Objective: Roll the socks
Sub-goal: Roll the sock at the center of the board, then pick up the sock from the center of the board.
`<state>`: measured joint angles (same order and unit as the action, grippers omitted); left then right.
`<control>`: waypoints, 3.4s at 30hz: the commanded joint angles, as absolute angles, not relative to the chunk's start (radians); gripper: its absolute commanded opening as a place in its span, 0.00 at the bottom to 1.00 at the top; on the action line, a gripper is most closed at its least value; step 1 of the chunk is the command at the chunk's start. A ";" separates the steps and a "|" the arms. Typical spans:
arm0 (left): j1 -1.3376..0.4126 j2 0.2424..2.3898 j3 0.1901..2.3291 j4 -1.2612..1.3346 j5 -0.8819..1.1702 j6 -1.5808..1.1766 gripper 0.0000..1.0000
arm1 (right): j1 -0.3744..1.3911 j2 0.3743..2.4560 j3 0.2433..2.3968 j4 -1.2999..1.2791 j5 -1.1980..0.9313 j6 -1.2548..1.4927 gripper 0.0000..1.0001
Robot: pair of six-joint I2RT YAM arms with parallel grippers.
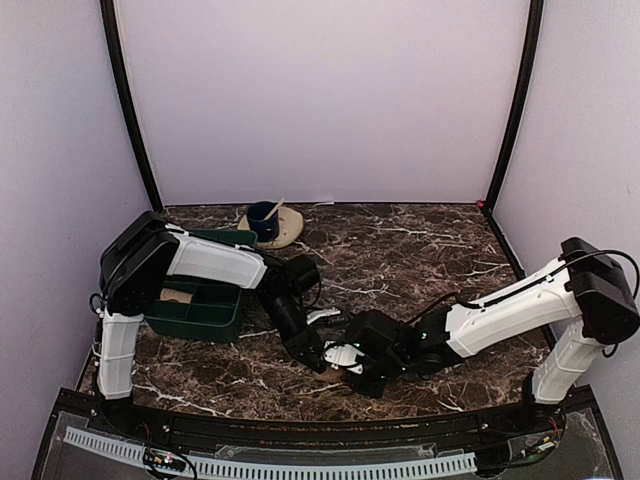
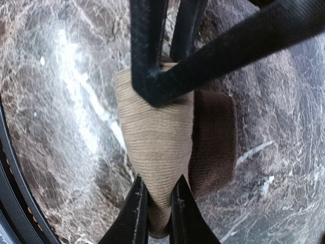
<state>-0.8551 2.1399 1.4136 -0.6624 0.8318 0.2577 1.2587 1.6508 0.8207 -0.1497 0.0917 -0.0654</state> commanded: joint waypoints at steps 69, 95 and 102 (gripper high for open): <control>-1.232 1.560 0.822 0.020 -0.149 0.368 0.40 | 0.908 1.929 1.001 -0.400 -0.721 0.027 0.01; -1.303 1.691 0.881 0.076 -0.167 0.488 0.41 | 0.902 1.961 1.031 -0.429 -0.744 0.005 0.00; -1.302 1.723 0.891 0.092 -0.178 0.502 0.41 | 0.901 1.965 1.033 -0.430 -0.753 0.002 0.00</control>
<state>-1.2964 1.7096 0.8650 0.0677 -0.1616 0.4808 0.8989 1.9190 1.0443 -0.3599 -0.7921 0.0120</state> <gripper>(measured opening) 0.411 0.097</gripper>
